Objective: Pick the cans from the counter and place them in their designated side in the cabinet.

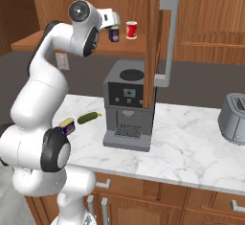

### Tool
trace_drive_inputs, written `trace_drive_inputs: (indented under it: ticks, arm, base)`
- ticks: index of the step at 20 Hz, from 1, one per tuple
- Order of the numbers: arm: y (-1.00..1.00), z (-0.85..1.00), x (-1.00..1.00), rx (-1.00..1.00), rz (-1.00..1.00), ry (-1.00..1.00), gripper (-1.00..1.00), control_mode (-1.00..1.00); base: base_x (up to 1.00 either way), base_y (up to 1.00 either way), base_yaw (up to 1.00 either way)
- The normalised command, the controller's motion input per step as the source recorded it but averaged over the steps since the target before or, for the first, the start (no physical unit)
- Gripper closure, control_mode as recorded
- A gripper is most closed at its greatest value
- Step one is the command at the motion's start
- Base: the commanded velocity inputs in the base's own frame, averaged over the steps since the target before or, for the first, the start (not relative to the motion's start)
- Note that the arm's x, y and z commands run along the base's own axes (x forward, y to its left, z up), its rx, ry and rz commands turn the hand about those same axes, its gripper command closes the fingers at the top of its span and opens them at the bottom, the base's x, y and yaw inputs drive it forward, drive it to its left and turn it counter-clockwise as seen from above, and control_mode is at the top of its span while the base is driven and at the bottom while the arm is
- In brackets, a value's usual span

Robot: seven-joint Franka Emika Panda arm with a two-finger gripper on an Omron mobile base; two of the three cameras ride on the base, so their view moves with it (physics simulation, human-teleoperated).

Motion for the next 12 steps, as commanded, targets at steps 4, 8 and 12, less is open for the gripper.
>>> trace_drive_inputs:
  ticks: [4,8,12]
  arm:
    - [0.08,0.0,-0.7,0.0,0.01,-0.07,-1.0,-1.0]
    - [0.13,0.0,-0.68,0.0,0.01,-0.01,-1.0,-1.0]
    - [0.16,0.0,-0.63,0.0,0.0,0.0,-1.0,-1.0]
  base:
    - [0.0,0.0,0.0]
    - [0.0,0.0,0.0]
    - [0.0,0.0,0.0]
